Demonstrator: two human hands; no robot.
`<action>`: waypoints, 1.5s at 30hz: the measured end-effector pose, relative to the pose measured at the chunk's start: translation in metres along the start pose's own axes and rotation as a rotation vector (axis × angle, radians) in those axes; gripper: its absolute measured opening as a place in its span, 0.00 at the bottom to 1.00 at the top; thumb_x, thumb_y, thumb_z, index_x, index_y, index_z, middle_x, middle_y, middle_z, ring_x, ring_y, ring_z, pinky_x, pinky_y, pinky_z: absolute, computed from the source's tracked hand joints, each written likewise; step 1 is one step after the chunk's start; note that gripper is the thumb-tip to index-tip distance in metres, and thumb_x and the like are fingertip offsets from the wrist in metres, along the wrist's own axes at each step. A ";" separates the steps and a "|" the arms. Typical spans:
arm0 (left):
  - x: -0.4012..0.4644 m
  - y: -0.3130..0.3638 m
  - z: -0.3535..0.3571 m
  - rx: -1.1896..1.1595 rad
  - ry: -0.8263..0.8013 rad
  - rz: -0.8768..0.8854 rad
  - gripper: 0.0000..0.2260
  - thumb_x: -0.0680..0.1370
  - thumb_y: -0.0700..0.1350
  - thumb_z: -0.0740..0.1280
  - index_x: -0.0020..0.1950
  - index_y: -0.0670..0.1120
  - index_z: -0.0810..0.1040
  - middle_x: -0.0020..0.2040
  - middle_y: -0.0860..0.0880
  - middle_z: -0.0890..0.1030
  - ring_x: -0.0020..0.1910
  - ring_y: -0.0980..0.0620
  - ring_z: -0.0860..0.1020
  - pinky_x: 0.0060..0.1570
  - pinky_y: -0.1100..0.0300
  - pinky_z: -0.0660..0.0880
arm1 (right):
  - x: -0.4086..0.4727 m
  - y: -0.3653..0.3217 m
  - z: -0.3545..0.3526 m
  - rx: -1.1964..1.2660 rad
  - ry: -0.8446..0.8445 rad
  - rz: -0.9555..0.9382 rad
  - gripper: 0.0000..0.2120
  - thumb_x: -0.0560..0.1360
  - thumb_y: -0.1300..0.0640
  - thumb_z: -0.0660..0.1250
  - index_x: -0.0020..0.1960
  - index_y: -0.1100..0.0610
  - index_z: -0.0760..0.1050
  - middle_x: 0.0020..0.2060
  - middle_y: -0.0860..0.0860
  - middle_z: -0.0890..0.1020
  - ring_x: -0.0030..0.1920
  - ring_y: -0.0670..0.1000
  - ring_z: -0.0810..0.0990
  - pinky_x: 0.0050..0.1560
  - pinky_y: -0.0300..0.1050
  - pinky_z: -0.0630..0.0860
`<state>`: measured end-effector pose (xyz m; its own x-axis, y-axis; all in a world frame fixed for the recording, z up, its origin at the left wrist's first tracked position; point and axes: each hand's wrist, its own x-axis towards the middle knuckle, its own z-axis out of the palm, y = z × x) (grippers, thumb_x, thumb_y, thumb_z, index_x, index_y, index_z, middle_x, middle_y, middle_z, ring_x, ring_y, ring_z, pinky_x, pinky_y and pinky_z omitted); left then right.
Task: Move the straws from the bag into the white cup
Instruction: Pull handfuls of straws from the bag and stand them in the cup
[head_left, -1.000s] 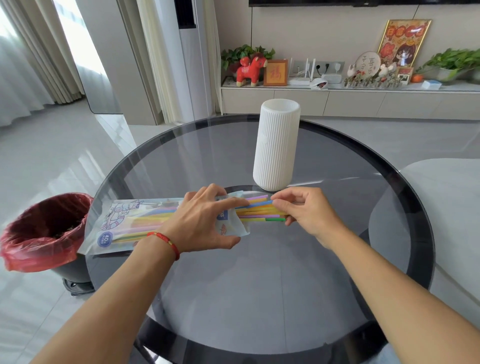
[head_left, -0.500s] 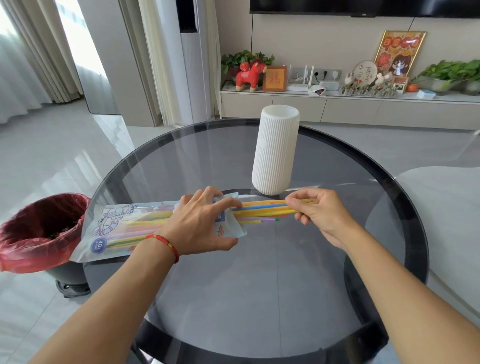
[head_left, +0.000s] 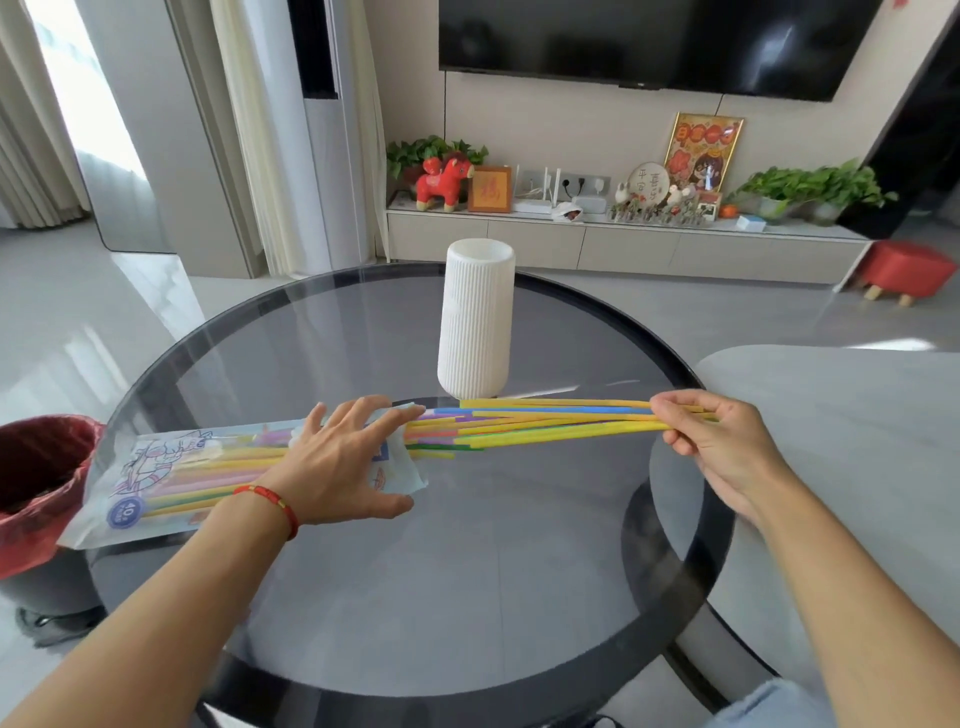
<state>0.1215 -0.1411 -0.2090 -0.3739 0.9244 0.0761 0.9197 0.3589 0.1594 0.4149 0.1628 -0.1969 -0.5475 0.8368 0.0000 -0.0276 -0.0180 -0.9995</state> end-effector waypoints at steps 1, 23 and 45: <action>0.000 0.003 -0.001 -0.006 0.001 0.002 0.46 0.66 0.74 0.65 0.80 0.64 0.50 0.74 0.50 0.64 0.72 0.44 0.66 0.72 0.36 0.62 | -0.005 -0.004 -0.007 0.018 0.020 -0.007 0.13 0.69 0.55 0.80 0.49 0.62 0.86 0.31 0.49 0.82 0.29 0.45 0.76 0.30 0.33 0.75; 0.073 0.183 -0.042 -0.812 0.431 -0.172 0.21 0.75 0.58 0.65 0.31 0.44 0.68 0.26 0.45 0.75 0.28 0.42 0.73 0.29 0.54 0.71 | -0.057 -0.088 0.059 0.128 -0.252 -0.366 0.19 0.77 0.44 0.72 0.62 0.55 0.81 0.54 0.51 0.86 0.51 0.51 0.84 0.48 0.45 0.80; 0.035 0.140 0.027 -1.110 0.179 -0.151 0.17 0.71 0.50 0.72 0.35 0.39 0.69 0.28 0.47 0.71 0.29 0.51 0.67 0.30 0.52 0.64 | -0.050 -0.052 0.180 0.210 -0.293 -0.086 0.26 0.82 0.49 0.70 0.26 0.48 0.73 0.23 0.45 0.64 0.23 0.46 0.61 0.28 0.42 0.66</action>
<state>0.2399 -0.0549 -0.2106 -0.5658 0.8175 0.1077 0.2826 0.0696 0.9567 0.2933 0.0233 -0.1392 -0.7509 0.6487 0.1237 -0.2385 -0.0918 -0.9668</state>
